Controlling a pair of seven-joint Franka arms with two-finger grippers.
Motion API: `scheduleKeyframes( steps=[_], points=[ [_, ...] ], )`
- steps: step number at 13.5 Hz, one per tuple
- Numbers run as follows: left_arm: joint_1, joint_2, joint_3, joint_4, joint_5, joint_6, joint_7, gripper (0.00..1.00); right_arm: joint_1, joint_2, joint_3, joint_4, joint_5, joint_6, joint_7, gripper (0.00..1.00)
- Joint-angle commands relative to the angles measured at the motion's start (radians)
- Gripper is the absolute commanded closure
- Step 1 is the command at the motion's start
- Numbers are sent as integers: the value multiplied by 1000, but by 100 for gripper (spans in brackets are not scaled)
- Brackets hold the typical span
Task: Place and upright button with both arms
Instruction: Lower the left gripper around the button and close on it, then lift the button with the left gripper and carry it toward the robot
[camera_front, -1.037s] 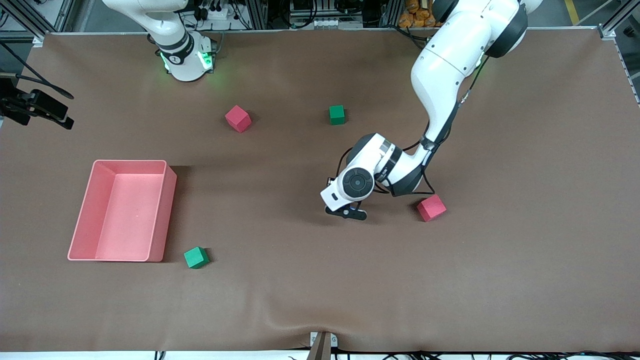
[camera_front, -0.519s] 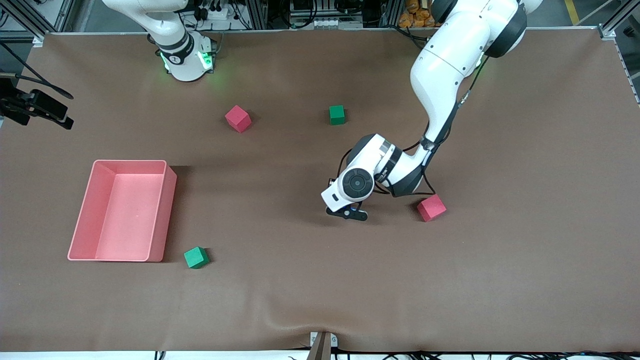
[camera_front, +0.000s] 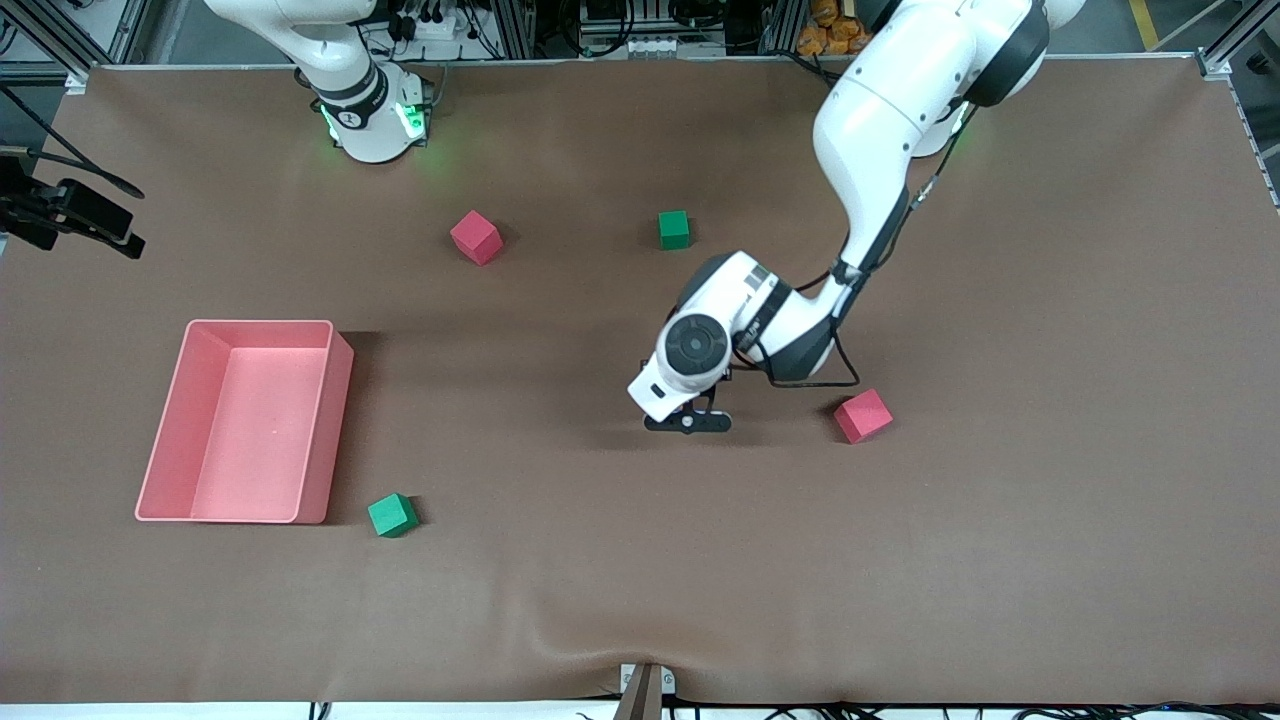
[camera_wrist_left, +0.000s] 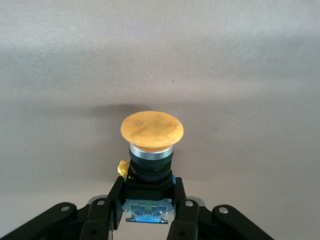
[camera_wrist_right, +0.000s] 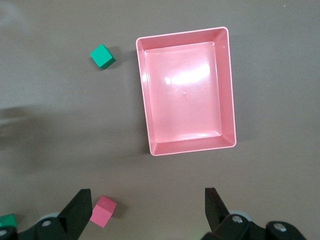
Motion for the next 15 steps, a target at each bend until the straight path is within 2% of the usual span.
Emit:
scheduleKeyframes(
  steps=[1, 3, 5, 8, 11, 13, 15],
  points=[
    [-85, -33, 16, -7, 136, 12, -256, 100, -4, -14, -4, -4, 15, -7, -9, 0],
    [-124, -32, 10, -7, 291, 29, -552, 100, -4, -14, -4, -4, 15, -7, -9, 0],
    [-222, -21, 16, -7, 451, 56, -785, 100, -4, -14, -4, -4, 15, -7, -9, 0],
    [-314, 8, 16, -20, 787, 56, -1131, 100, -7, -9, -2, -4, 15, -9, -9, 0],
    [-395, 37, 19, -26, 967, 56, -1355, 100, -7, -9, -2, -4, 15, -9, -9, 0],
    [-426, 48, 17, -33, 1171, 48, -1547, 100, -7, -9, -2, -4, 15, -9, -9, 0],
    [-463, 60, 20, -67, 1230, 34, -1572, 100, -9, -9, -2, -4, 15, -9, -9, 0]
  ],
)
